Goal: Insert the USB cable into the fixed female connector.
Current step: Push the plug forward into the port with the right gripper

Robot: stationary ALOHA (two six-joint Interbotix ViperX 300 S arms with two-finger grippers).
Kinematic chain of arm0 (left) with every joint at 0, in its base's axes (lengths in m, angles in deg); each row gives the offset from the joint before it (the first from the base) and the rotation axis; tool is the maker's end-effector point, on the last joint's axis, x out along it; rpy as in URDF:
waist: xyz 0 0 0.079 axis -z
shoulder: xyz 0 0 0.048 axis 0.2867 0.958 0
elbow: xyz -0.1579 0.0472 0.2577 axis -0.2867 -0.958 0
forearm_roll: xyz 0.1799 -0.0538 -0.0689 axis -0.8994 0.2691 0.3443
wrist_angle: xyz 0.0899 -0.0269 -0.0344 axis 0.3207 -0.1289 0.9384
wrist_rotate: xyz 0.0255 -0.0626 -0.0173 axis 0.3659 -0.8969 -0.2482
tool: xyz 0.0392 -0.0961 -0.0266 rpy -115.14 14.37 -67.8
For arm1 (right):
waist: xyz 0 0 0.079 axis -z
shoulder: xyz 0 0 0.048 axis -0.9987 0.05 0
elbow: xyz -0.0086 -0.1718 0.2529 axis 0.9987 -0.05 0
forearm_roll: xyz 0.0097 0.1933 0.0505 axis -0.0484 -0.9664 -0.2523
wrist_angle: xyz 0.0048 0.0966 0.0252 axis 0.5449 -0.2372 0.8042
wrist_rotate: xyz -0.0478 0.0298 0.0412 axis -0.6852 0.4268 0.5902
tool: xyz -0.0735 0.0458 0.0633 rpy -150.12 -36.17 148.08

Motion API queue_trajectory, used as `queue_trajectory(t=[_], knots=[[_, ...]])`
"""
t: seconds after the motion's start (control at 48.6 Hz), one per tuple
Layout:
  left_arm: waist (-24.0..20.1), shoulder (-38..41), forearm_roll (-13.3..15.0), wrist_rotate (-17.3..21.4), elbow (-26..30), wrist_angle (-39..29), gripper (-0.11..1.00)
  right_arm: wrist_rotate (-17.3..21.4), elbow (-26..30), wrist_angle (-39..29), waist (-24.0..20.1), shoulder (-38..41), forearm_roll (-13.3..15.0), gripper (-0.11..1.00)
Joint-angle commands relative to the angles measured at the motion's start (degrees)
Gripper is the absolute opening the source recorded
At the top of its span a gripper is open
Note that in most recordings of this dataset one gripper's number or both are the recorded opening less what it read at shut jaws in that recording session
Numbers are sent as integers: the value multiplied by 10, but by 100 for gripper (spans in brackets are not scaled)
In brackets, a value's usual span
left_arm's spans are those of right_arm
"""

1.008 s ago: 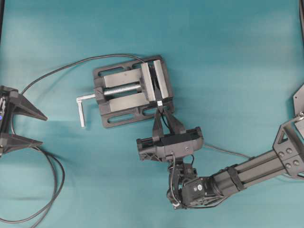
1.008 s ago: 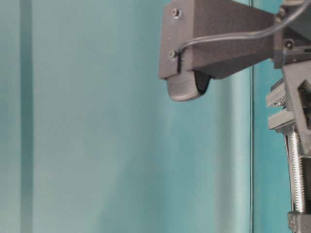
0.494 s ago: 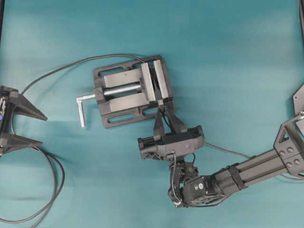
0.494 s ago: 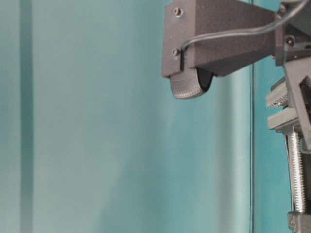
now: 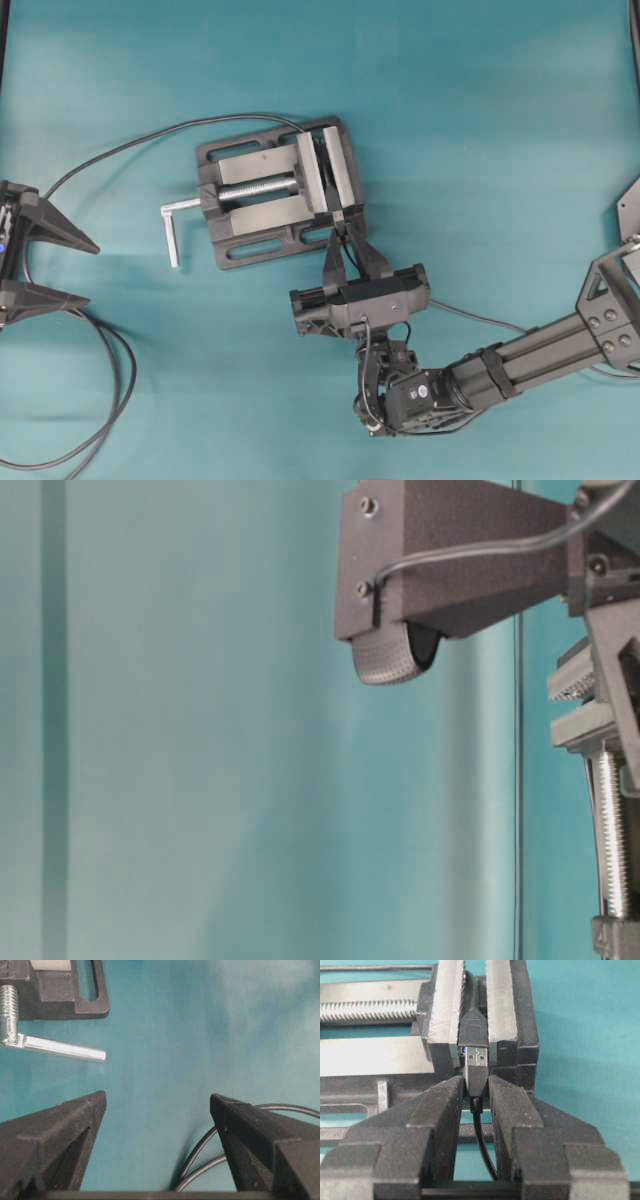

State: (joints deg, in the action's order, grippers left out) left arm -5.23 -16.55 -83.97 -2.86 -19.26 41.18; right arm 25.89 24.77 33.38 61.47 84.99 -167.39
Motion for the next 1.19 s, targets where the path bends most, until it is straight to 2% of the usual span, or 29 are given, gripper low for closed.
queue_trajectory(t=[0.0,0.844,1.173], knots=[[0,6,0,-6,5,4,99,0,2,1,6,-32,3,21],[0,5,0,-6,5,4,99,-4,1,-9,11,-32,4,21],[0,5,0,-6,5,4,99,-33,0,-10,15,-52,1,21]])
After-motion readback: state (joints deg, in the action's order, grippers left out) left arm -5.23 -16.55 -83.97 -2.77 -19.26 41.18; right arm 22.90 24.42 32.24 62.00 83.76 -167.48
